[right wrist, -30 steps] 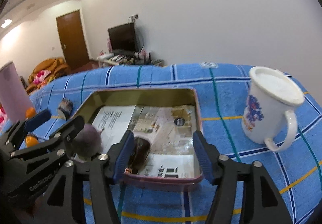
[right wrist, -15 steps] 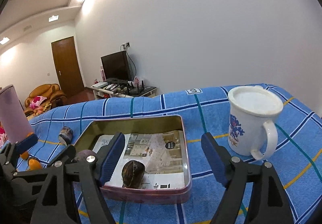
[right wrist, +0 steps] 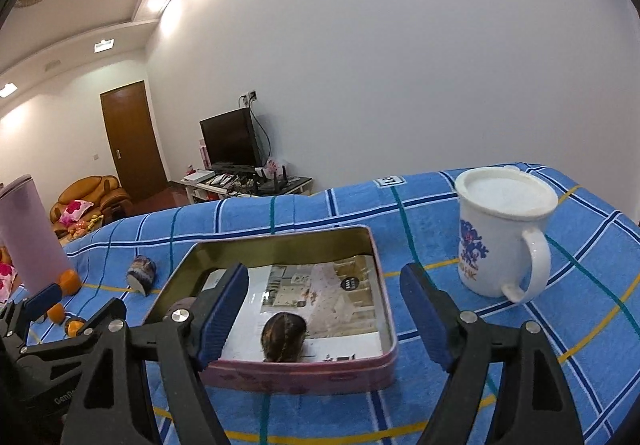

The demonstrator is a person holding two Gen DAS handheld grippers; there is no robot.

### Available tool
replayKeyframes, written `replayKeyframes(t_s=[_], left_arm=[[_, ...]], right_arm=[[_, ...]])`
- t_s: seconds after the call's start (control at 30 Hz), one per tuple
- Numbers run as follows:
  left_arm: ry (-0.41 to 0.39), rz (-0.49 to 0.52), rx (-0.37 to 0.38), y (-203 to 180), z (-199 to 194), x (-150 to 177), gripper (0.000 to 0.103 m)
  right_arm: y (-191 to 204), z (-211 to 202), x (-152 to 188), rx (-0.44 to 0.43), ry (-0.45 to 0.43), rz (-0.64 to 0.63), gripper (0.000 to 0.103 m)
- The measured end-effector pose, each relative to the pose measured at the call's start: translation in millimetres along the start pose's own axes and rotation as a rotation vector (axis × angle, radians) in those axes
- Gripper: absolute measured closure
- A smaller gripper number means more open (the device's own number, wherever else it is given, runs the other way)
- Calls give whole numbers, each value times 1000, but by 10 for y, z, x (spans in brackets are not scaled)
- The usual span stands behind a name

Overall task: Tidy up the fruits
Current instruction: 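Open both tools to release the fruits into the tin and withdraw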

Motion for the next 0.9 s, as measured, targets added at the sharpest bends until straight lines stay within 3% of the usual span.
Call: replayKeyframes(t_s=[0.9], left_arm=[[40,-49,-102,850,-54,142,0]], right_arm=[[1049,-43,277,-154,96,-103,24]])
Point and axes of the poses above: each gripper's, at about its wrist camera, not at the fingertips, and z roughly the way its jaws point, y to its left, x to its underside, the point moved 5 cm from there along z, roughly the way its jaws point, and after that the axes turned 12 degrees about -y, right-handed, at the moved point
